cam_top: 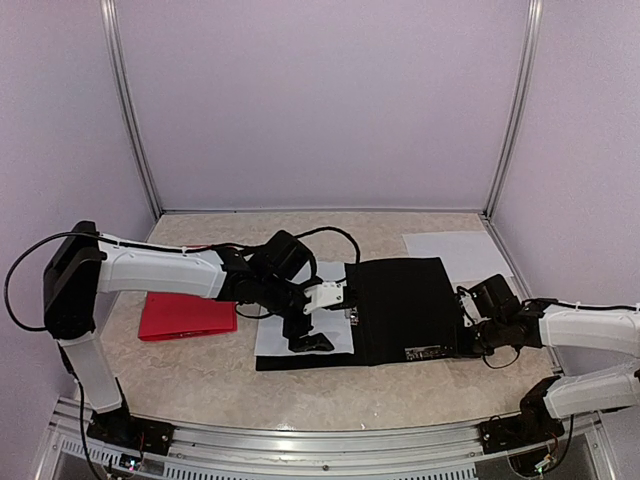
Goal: Put the files into the folder
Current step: Open the spring clip on the folder with some files.
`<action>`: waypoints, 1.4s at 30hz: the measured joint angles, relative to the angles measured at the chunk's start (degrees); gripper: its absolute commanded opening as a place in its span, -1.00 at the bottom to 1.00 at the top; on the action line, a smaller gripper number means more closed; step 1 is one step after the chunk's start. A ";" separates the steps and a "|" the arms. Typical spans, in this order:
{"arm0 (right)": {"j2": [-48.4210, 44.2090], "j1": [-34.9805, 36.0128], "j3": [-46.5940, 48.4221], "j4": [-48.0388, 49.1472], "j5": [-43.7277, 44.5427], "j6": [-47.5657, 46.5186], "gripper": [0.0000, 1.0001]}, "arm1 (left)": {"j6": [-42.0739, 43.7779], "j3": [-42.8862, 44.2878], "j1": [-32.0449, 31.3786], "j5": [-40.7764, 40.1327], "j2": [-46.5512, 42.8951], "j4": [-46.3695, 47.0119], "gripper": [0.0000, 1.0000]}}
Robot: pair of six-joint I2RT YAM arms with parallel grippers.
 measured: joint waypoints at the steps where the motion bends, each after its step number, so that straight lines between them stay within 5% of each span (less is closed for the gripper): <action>1: 0.00 0.00 -0.02 0.02 -0.07 -0.04 -0.66 | -0.13 -0.04 0.00 -0.20 0.00 0.15 0.97; 10: 0.02 0.04 -0.17 1.03 -0.74 -0.22 -0.98 | -2.49 -0.31 0.92 -2.05 0.00 0.74 0.98; 19: 2.56 0.26 0.02 3.23 -1.66 -1.57 -1.00 | -5.88 -0.59 2.95 -5.44 -0.63 2.86 0.98; 30: -3.02 0.81 -0.02 0.50 -0.28 0.15 -0.49 | -6.88 -0.59 2.99 -7.23 -1.05 3.69 0.97; 42: -7.41 0.83 -4.81 0.87 -1.86 3.32 -0.52 | -9.40 -0.50 2.99 -7.58 -1.05 4.00 0.98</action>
